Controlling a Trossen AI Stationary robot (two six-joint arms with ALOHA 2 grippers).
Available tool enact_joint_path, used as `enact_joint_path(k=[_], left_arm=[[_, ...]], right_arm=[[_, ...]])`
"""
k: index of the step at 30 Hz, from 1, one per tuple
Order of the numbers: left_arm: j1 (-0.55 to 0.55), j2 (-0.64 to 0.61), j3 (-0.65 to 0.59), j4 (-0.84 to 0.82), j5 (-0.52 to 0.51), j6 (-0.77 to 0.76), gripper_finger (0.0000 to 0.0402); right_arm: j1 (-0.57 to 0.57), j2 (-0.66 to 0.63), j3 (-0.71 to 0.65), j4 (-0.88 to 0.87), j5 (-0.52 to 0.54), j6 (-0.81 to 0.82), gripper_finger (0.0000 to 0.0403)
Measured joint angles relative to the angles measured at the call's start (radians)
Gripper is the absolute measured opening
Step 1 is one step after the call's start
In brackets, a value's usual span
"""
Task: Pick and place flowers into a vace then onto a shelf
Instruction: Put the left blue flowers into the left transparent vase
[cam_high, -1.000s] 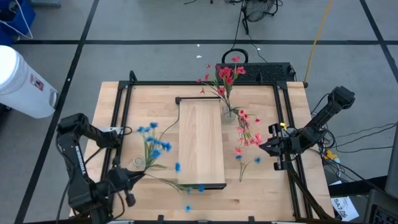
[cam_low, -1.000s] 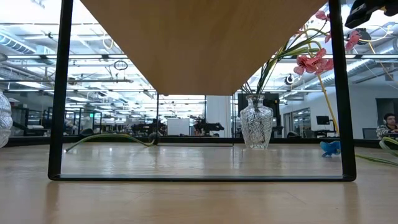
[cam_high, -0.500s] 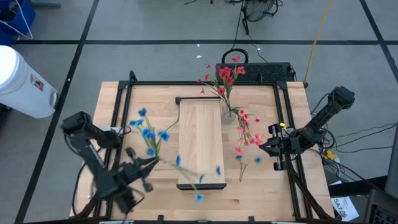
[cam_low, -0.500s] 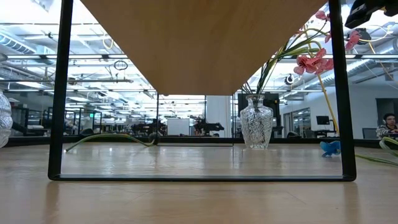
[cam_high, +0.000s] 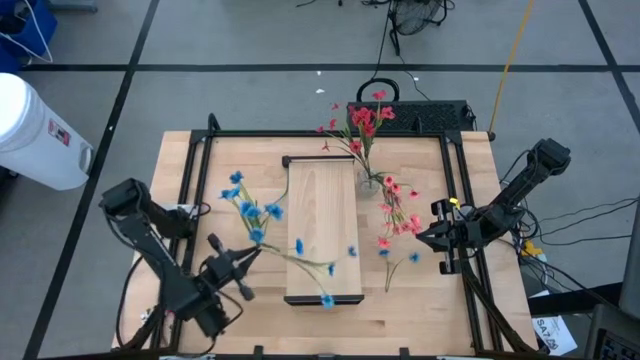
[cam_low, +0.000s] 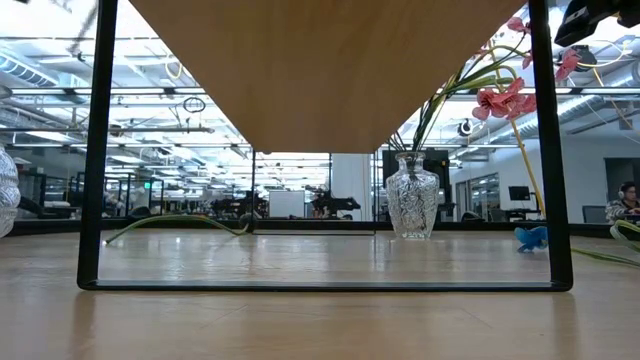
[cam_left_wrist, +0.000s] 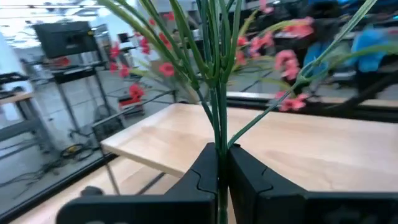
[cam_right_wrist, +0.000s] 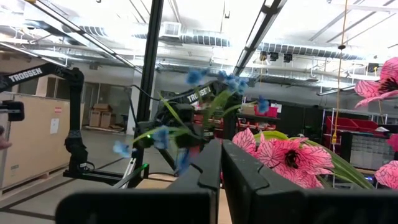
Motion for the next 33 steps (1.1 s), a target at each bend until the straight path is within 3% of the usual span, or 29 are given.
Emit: enact_joint_path(k=[6,10,17,24,33], left_arm=[[-0.119,-0.001,0.035,0.002,0.020,0.076,0.0016],[-0.200,-0.022,0.037,-0.025,-0.032,0.065,0.0016],[-0.258,-0.071,0.019,-0.181,-0.081,0.017,0.0016],[-0.269,-0.194,-0.014,-0.285,-0.081,0.026,0.0015],[-0.282,-0.440,-0.177,-0.284,-0.081,0.044,0.0015]], right_arm=[[0.000,0.000,0.000,0.000,0.000,0.000,0.0008],[0.000,0.000,0.000,0.000,0.000,0.000,0.0008],[0.000,0.000,0.000,-0.003,0.000,0.000,0.0009],[0.000,0.000,0.000,-0.004,0.000,0.000,0.0008],[0.000,0.000,0.000,-0.003,0.000,0.000,0.0009]])
